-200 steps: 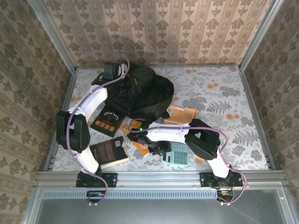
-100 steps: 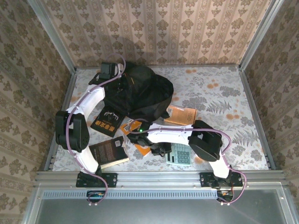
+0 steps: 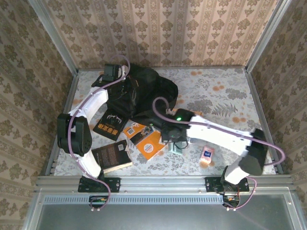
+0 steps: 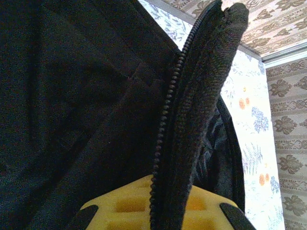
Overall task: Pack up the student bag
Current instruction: Pick up the loose stationery from the bottom-center of the table, then place the loose stationery in the student bag.
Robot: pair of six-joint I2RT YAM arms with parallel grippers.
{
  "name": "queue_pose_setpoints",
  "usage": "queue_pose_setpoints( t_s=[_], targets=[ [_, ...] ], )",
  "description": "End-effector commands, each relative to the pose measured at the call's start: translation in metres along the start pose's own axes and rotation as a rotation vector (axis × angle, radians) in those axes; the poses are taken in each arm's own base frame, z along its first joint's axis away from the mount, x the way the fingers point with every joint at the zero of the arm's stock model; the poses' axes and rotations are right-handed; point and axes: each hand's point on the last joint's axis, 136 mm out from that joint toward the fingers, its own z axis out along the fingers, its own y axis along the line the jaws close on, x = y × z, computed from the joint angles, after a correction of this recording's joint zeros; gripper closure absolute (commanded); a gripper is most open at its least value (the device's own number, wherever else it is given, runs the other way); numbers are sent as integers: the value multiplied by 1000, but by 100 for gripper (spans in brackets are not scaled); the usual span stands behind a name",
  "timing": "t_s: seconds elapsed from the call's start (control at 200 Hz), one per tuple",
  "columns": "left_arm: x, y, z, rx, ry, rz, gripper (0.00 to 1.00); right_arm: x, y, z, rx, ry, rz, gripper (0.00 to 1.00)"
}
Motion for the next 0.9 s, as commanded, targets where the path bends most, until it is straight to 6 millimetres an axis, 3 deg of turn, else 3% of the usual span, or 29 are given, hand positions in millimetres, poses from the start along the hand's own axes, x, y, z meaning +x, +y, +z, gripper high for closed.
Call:
queue_pose_setpoints(
  t_s=[0.0,0.11,0.24,0.39,0.545,0.56,0.61,0.895],
  targets=[
    [-8,-31,-17,63,-26,86,100,-27,18,-29,-277,-80,10,100],
    [-13,-51,-31,96,-61,175,100,-61,31,-67,-549,-150,70,100],
    [-19,-74,-44,96,-97,288,100,-104,40,-107,-727,-230,115,100],
    [-22,-84,-53,101,-121,314,100,-160,42,-127,-865,-342,213,100],
    [-28,-95,-63,120,-139,347,100,-209,42,-108,-980,-384,344,100],
    [-29,-97,-65,123,-141,352,100,-214,43,-96,-975,-371,364,100],
    [-32,-101,-69,127,-141,365,100,-226,44,-82,-996,-370,395,100],
    [-50,-127,-92,176,-181,389,100,-260,58,-16,-1115,-362,527,100]
  ],
)
